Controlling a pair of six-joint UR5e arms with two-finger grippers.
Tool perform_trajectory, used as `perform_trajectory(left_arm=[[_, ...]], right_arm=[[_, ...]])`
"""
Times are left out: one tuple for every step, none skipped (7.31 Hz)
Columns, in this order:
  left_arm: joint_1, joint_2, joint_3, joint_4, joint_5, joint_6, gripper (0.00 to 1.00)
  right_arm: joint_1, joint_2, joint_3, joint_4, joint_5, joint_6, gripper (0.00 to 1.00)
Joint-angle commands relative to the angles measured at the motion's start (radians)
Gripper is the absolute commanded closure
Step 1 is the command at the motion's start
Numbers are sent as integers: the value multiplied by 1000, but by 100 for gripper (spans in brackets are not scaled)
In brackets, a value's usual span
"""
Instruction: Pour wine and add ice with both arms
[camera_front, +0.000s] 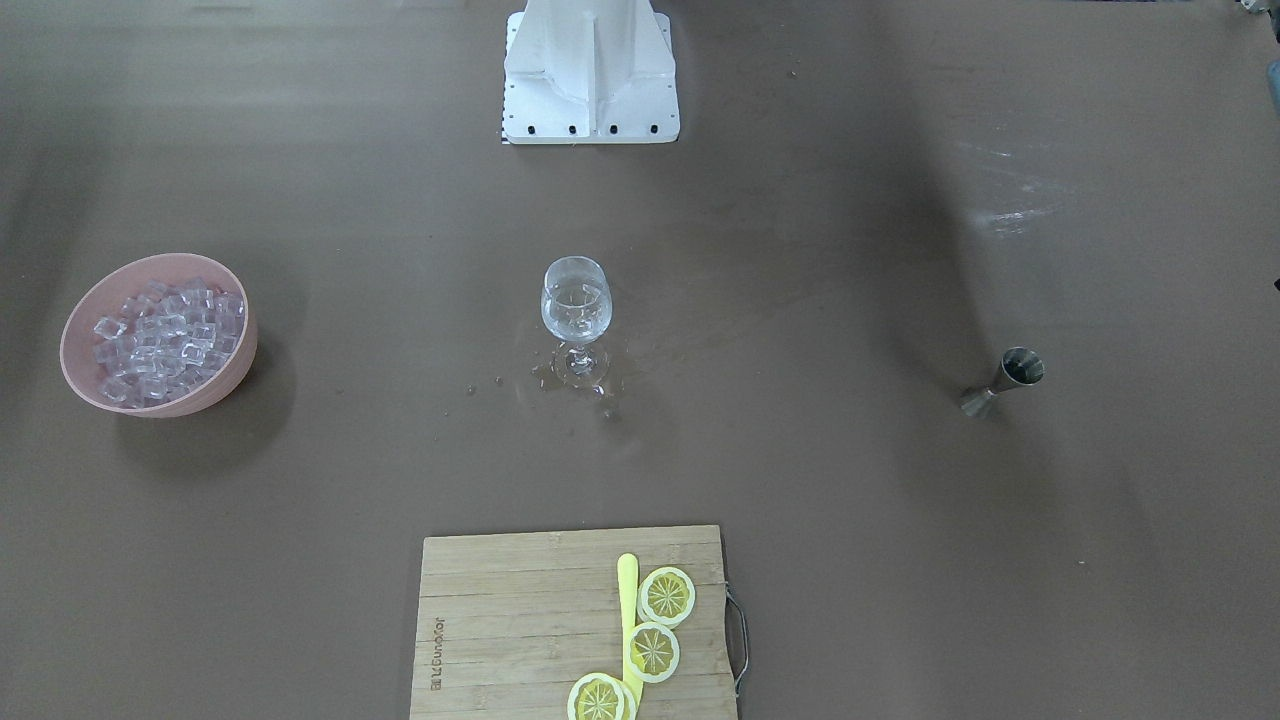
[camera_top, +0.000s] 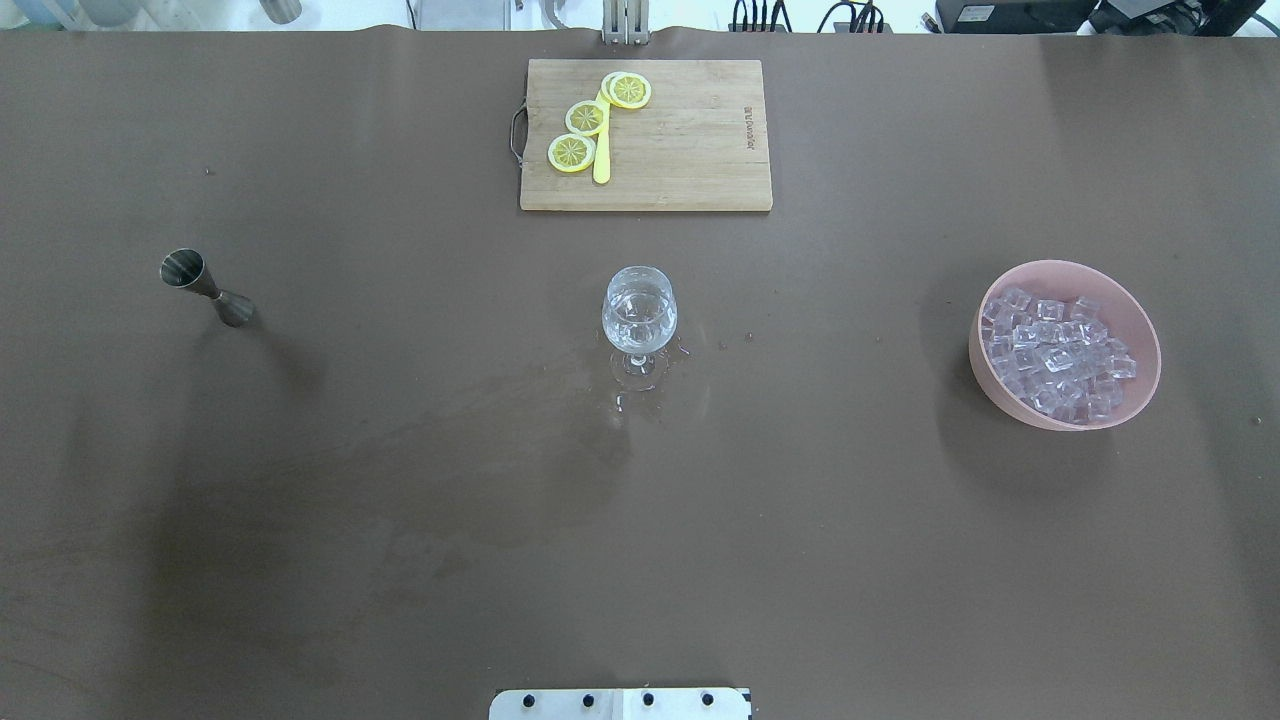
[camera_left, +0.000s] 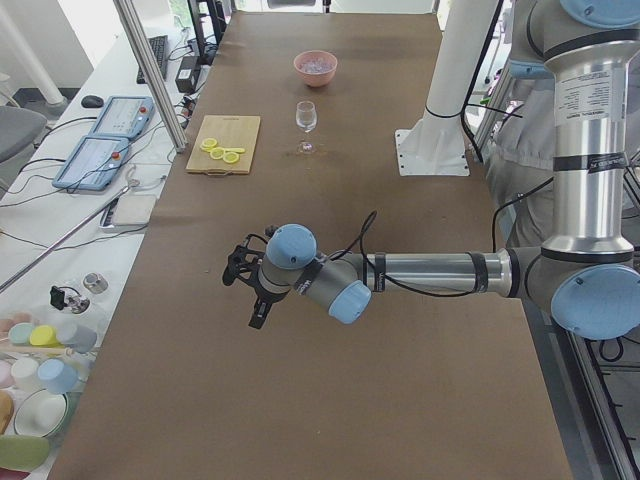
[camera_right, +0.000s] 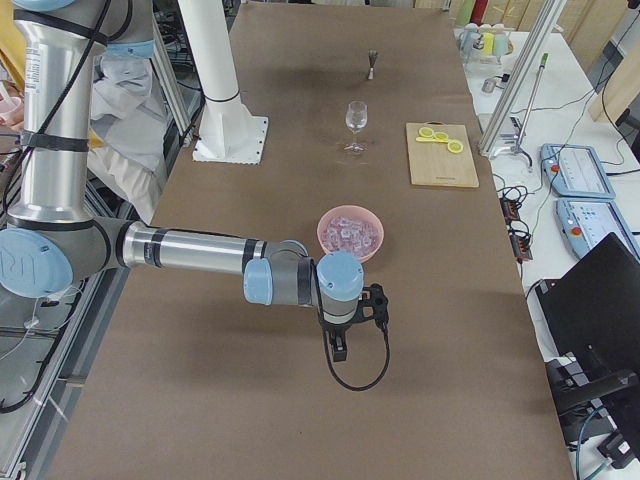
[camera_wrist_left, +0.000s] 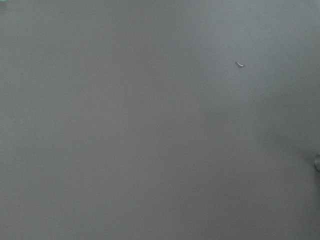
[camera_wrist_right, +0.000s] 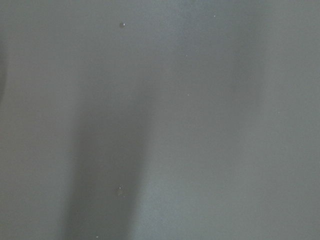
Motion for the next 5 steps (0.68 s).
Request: perform_trajectory(left_arm=[[1,-4,-3,-2,-1,0,2],[3,-5,-3,-2,-1,2,2],[7,-7,-3,-5,-1,3,2],[9,-8,5,-57,8,8,2],[10,-40,51,-138,2,3,2]], right_arm=[[0,0,2,0,0,1,0],[0,3,2,0,0,1,0],[0,5,2,0,0,1,0],[0,5,2,0,0,0,0],[0,9,6,2,1,3,0]])
